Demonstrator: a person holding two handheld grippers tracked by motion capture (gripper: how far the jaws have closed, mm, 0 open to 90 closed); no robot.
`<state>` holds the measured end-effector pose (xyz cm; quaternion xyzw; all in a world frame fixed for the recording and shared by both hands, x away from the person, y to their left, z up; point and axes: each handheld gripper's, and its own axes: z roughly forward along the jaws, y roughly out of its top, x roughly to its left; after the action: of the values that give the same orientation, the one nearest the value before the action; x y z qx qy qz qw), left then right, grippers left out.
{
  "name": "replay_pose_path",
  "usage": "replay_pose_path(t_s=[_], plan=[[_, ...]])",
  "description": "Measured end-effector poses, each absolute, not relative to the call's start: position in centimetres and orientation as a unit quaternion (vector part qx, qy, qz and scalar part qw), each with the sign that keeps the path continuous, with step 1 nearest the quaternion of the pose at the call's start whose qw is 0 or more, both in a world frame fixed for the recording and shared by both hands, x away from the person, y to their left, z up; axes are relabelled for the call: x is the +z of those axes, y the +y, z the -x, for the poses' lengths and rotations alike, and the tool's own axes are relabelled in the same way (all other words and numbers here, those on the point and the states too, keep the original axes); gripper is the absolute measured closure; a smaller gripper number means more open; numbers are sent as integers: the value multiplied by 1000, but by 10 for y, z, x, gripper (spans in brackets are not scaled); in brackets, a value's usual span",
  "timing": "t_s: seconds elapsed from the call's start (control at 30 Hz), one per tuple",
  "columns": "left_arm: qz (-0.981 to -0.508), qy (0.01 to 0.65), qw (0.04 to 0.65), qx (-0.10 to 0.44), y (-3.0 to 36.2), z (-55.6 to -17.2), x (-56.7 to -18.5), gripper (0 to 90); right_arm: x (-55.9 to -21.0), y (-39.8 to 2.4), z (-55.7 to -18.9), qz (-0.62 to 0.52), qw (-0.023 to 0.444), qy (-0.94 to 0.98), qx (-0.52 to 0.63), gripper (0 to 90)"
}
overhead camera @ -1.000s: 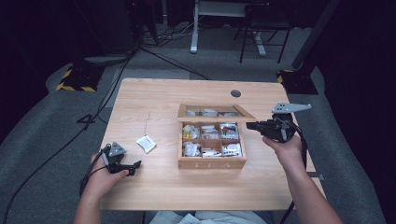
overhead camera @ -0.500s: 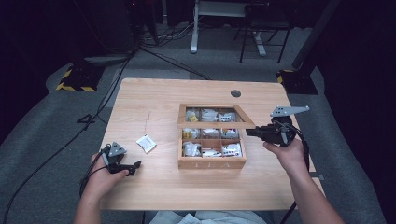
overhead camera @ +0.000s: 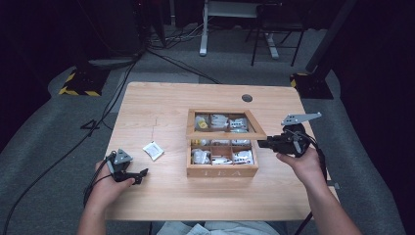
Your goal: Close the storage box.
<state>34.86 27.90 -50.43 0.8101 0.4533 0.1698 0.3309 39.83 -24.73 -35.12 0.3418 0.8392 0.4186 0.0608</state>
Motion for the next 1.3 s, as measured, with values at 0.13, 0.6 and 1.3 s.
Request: replay_pose_path(t_s=[0.13, 0.6, 1.3], plan=[[-810, 453, 331, 170, 279, -349, -504, 156, -352, -246, -397, -337, 61, 846, 408, 758], [-811, 452, 331, 171, 277, -349, -504, 156, -357, -248, -391, -331, 58, 857, 390, 751], [-811, 451, 331, 171, 277, -349, -504, 156, -365, -242, -387, -320, 53, 880, 347, 746]])
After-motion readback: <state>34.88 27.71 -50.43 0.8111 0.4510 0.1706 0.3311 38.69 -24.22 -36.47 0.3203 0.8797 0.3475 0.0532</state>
